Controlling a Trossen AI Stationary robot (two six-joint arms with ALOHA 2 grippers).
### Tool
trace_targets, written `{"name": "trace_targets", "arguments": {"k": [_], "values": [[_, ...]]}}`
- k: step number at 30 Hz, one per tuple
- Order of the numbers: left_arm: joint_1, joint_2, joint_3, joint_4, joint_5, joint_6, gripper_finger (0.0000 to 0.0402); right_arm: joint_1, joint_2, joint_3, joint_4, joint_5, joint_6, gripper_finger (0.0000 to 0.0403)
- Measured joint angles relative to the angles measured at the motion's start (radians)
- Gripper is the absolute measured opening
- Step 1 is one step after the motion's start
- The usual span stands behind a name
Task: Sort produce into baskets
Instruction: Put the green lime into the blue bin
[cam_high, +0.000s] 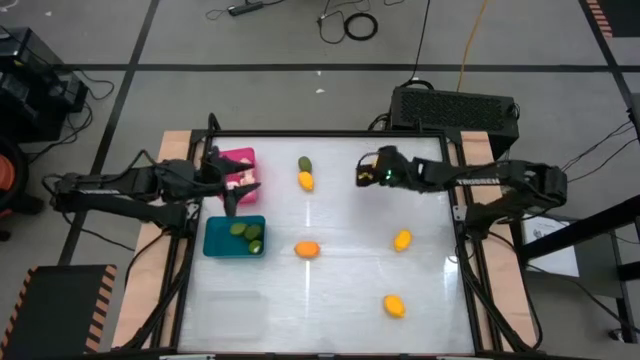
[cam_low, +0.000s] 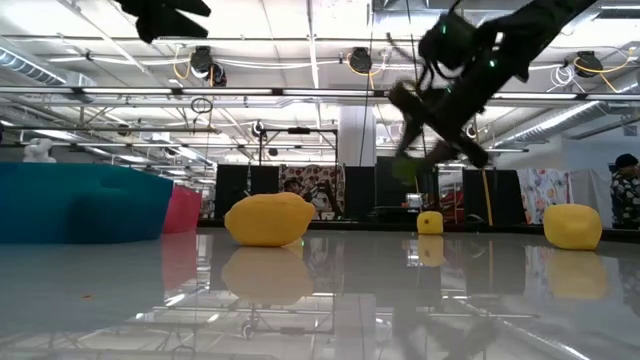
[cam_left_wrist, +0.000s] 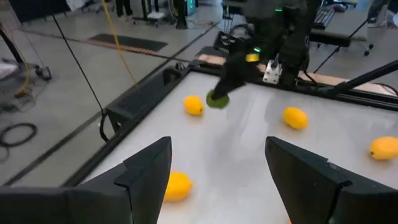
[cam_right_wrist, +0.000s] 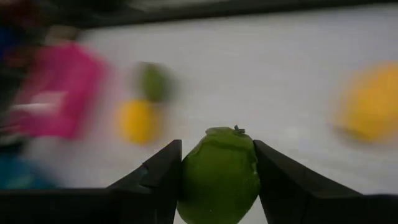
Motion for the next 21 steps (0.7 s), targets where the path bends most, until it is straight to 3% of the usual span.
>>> {"name": "trace_targets", "arguments": {"k": [7,9,13,21], "values": [[0.09,-0.002,0.004,-0.089,-0.015,0.026,0.0265,0.218,0.172,0.006,0.618,0.012,-0.144,0.017],[0.132,0.0,0.002,-0.087,0.032,0.026,0.0265,0.272,0.26,0.045,0.724,0.017,-0.173,0.017],[0.214,-0.001,0.001,-0.061,0.177,0.007,0.0265,0.363,0.456,0.221,0.764,0.034,-0.256,0.0169],[0.278,-0.001,0.001,-0.062,0.252,-0.029,0.0265,0.438,0.796,0.715,0.661,0.033,-0.42,0.0169]]}}
